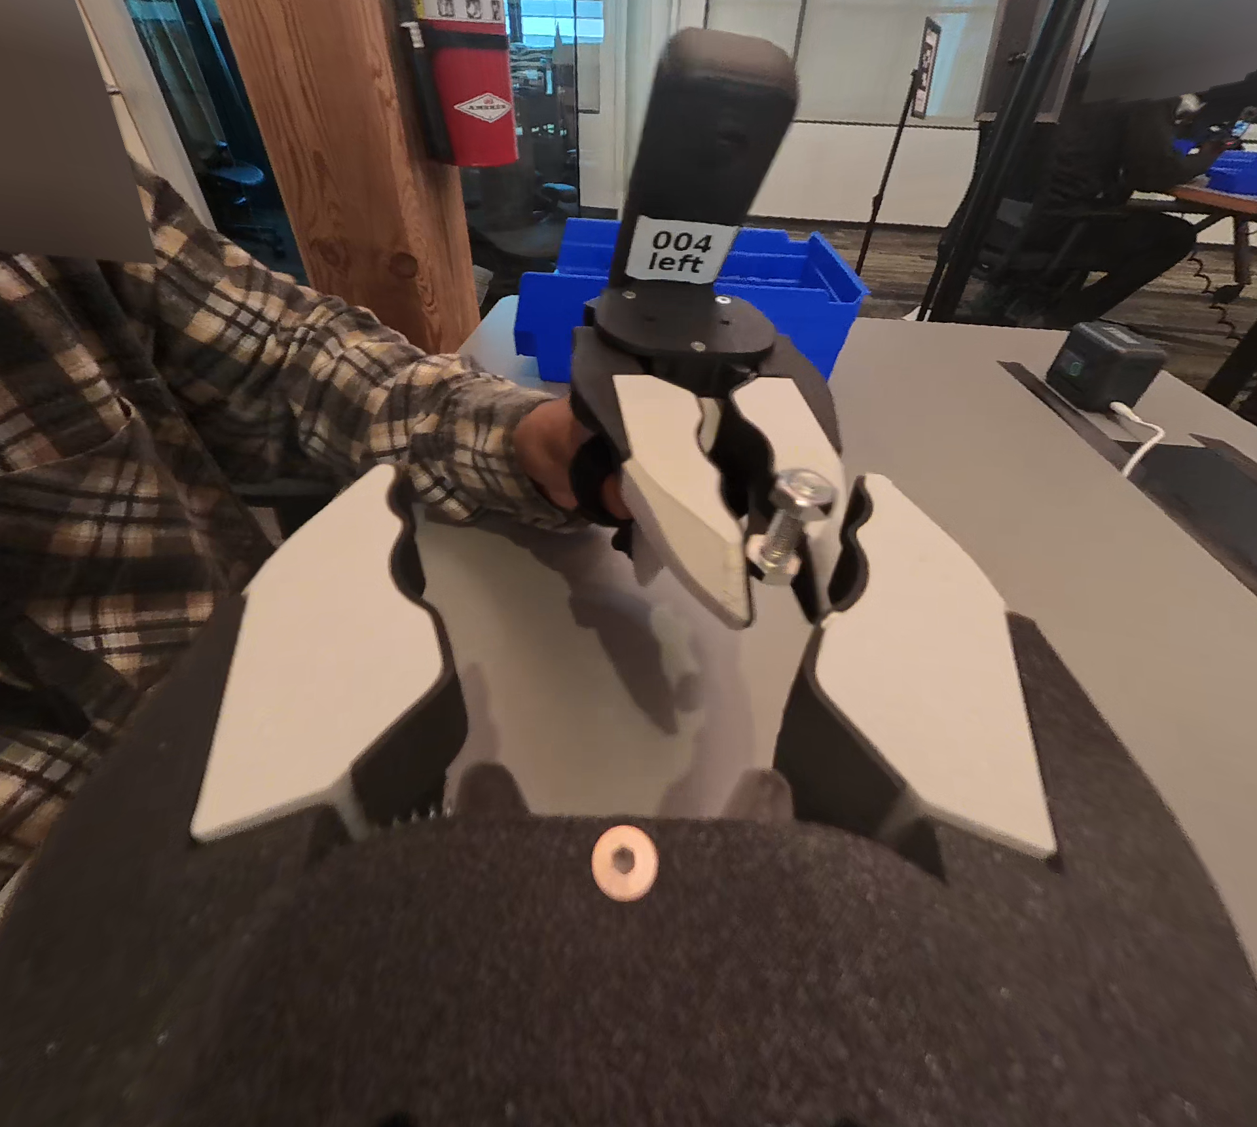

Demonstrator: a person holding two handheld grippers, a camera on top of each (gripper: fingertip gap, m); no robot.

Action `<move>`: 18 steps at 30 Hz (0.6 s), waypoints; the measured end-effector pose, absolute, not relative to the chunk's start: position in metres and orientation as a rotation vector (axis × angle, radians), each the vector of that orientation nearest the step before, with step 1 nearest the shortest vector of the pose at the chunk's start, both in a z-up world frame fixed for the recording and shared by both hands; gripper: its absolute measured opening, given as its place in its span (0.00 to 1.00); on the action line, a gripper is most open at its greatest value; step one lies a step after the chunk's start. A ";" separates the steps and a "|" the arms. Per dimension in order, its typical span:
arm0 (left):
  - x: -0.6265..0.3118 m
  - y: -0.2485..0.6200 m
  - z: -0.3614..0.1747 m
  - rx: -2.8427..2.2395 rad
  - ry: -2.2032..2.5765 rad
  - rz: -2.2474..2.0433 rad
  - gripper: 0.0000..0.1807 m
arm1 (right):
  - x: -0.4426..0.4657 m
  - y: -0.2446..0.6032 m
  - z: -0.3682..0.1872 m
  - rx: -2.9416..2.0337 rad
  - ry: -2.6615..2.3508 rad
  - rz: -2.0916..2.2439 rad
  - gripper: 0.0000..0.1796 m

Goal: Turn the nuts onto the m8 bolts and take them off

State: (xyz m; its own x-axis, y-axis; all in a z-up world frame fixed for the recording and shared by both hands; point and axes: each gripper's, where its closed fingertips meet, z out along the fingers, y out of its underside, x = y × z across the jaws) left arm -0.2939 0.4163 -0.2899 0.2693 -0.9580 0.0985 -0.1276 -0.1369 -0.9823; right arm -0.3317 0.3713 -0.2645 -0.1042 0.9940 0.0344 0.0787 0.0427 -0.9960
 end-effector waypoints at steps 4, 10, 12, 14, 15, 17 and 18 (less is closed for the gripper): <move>-0.310 0.433 -0.291 -1.567 0.948 -1.036 0.09 | -0.330 0.373 -0.266 -1.194 -1.371 1.192 0.65; -0.290 0.412 -0.291 -1.517 1.068 -1.041 0.09 | -0.332 0.371 -0.264 -1.187 -1.362 1.216 0.66; -0.297 0.421 -0.293 -1.546 1.023 -1.029 0.09 | -0.333 0.370 -0.266 -1.192 -1.372 1.202 0.68; -0.309 0.432 -0.291 -1.574 0.944 -1.056 0.09 | -0.331 0.373 -0.265 -1.193 -1.369 1.185 0.66; -0.313 0.435 -0.289 -1.574 0.921 -1.069 0.09 | -0.330 0.374 -0.263 -1.189 -1.358 1.201 0.65; -0.311 0.429 -0.283 -1.534 0.946 -1.092 0.09 | -0.329 0.377 -0.259 -1.187 -1.325 1.211 0.65; -0.305 0.423 -0.282 -1.516 0.981 -1.091 0.09 | -0.329 0.377 -0.259 -1.185 -1.321 1.207 0.66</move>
